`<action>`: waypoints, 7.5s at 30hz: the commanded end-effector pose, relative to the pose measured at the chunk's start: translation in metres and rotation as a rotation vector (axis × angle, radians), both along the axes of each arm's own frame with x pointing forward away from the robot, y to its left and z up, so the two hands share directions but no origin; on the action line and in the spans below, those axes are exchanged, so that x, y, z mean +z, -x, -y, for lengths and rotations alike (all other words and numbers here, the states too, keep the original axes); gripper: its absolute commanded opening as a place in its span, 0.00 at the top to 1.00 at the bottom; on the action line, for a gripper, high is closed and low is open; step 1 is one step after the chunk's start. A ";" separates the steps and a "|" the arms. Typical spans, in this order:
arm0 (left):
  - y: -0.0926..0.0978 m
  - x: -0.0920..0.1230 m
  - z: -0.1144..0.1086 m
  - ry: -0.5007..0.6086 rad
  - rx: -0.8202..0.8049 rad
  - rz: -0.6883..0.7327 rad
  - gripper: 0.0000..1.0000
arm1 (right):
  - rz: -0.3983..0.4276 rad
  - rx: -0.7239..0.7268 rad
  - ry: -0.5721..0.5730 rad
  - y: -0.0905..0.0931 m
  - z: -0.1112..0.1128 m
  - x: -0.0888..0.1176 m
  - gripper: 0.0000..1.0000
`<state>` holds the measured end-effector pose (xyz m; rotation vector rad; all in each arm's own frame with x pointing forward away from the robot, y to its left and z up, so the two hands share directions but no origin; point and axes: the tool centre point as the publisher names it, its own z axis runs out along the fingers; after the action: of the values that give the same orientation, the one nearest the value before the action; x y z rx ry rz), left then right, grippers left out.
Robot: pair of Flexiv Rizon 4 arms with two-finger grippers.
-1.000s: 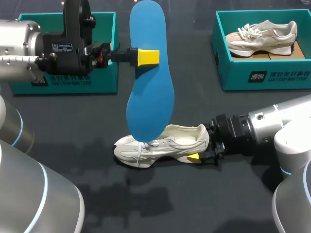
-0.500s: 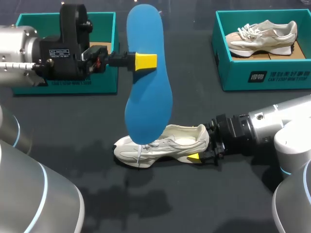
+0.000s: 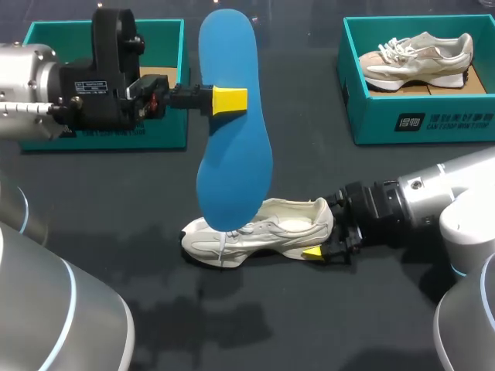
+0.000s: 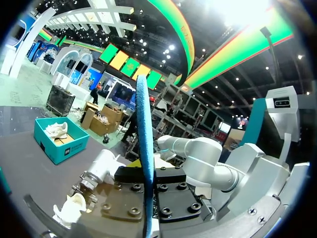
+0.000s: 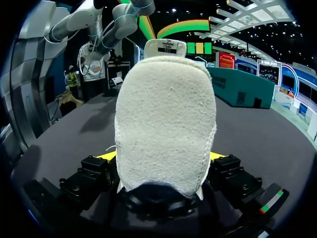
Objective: Take the shoe out of the shoebox, open the shoe tongue, remove and reinsert the insole, then place the shoe into the shoebox
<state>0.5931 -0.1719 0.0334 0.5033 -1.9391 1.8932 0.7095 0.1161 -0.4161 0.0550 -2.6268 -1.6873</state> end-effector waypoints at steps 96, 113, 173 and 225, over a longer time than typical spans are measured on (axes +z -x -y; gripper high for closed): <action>0.000 0.000 0.001 0.000 -0.001 0.000 1.00 | -0.060 -0.204 0.946 0.022 0.007 0.081 0.00; 0.000 0.000 0.001 0.000 -0.001 0.000 1.00 | -0.031 -0.192 1.000 -0.011 -0.023 0.082 0.00; 0.000 0.000 0.001 0.000 -0.001 0.000 1.00 | -0.225 -0.250 1.063 -0.011 -0.038 0.063 1.00; 0.000 0.000 0.001 0.000 -0.001 0.000 1.00 | -0.874 -1.282 0.666 0.019 -0.029 0.082 1.00</action>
<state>0.5933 -0.1714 0.0338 0.5021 -1.9398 1.8923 0.6983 0.1496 -0.3442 -2.0740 -2.2217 -0.3537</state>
